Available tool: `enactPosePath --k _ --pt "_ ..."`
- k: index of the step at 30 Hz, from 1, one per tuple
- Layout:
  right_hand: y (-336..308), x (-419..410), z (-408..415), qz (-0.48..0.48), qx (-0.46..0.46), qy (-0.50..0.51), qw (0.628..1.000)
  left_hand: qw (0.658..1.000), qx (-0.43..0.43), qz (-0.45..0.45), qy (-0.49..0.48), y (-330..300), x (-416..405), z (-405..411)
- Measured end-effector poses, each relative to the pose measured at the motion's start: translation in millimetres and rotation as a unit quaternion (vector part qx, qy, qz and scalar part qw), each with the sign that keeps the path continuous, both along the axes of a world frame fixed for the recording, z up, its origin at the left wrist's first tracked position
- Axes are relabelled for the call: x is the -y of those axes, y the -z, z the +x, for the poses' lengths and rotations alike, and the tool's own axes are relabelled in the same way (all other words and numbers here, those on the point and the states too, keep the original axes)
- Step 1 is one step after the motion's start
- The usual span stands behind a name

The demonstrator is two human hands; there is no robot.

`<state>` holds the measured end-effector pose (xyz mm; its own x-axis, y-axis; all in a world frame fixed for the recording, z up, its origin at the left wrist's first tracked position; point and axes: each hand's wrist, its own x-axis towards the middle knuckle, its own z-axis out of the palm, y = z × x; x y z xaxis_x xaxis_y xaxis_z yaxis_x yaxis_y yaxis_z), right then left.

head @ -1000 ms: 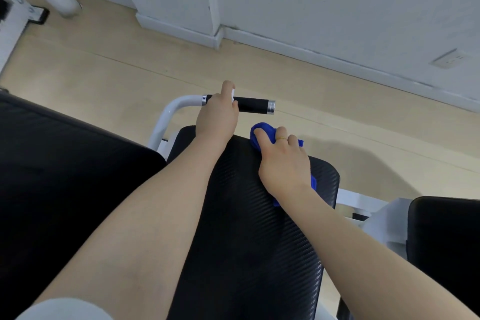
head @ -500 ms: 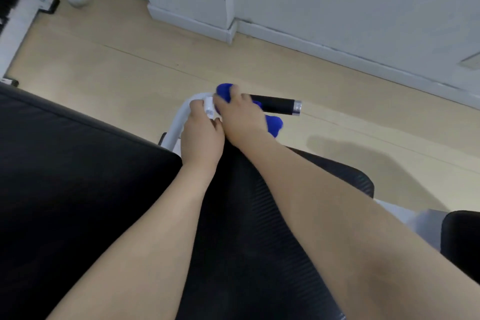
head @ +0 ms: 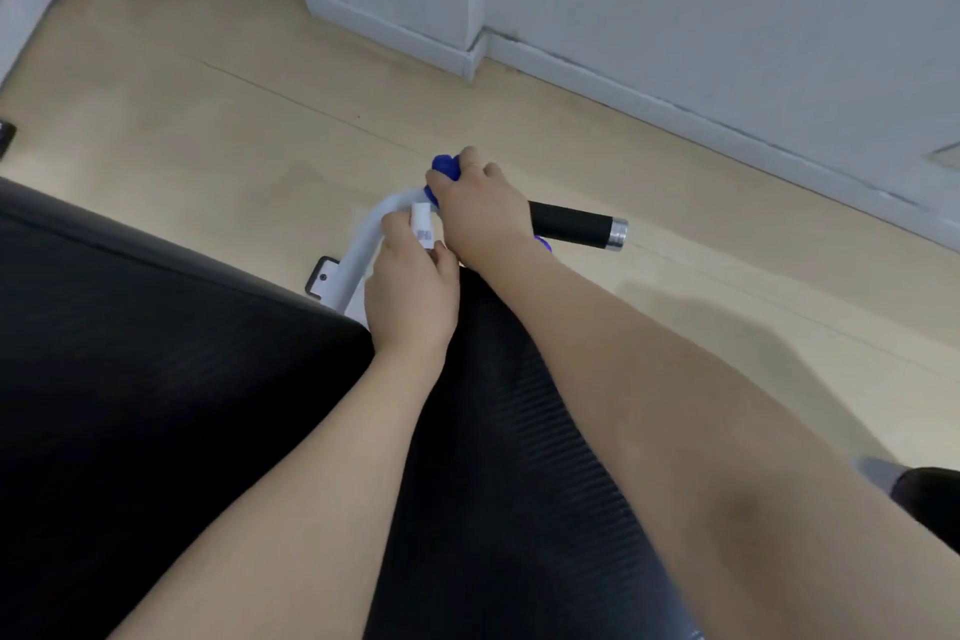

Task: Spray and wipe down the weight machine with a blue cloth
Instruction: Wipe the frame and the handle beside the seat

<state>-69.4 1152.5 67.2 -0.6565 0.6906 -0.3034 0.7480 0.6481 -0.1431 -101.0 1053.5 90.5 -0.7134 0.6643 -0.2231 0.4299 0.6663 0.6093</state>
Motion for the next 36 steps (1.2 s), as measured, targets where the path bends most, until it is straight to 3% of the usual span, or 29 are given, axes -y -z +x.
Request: enactPosePath --k 2,5,9,15,18,21,24,28,31,34,36 --pt "-5.4 -9.7 10.4 0.014 0.024 -0.011 1.000 1.000 -0.002 0.002 0.000 0.9 -0.8 -0.9" --pt "-19.5 -23.9 71.9 -0.001 0.051 0.049 0.998 1.000 0.011 -0.003 0.005 0.5 0.5 -0.8" --pt "-22.3 -20.4 88.5 0.066 0.096 0.061 0.991 1.000 0.028 -0.001 0.002 1.1 0.8 -2.8" --pt "-3.6 -21.0 46.5 0.081 0.068 0.014 0.994 1.000 0.018 -0.006 0.011 2.5 -1.9 -2.6" --pt "-10.8 -26.6 55.4 -0.004 -0.010 -0.004 1.000 1.000 0.008 -0.009 0.004 3.2 -1.5 -2.9" --pt "-31.1 -42.9 78.2 -0.083 -0.083 0.139 0.983 1.000 0.005 -0.002 -0.003 2.6 -0.7 -2.5" --pt "-63.8 -51.8 109.4 0.002 -0.057 0.255 0.965 1.000 0.011 -0.009 -0.004 0.6 -0.8 -0.3" --pt "-93.4 -31.2 109.1 0.192 -0.173 0.234 0.937 1.000 0.020 -0.023 -0.006 -2.3 -0.9 -1.2" --pt "-72.5 -22.8 69.0 0.061 -0.227 0.207 0.950 0.999 0.027 -0.016 -0.006 -3.2 -0.1 -1.3" --pt "-25.8 -8.4 40.2 0.093 -0.104 0.080 0.987 1.000 0.024 -0.001 0.000 -0.7 0.7 -2.2" --pt "1.4 0.4 36.0 0.032 -0.059 0.063 0.996 1.000 0.019 0.002 0.002 1.9 0.8 -3.3"
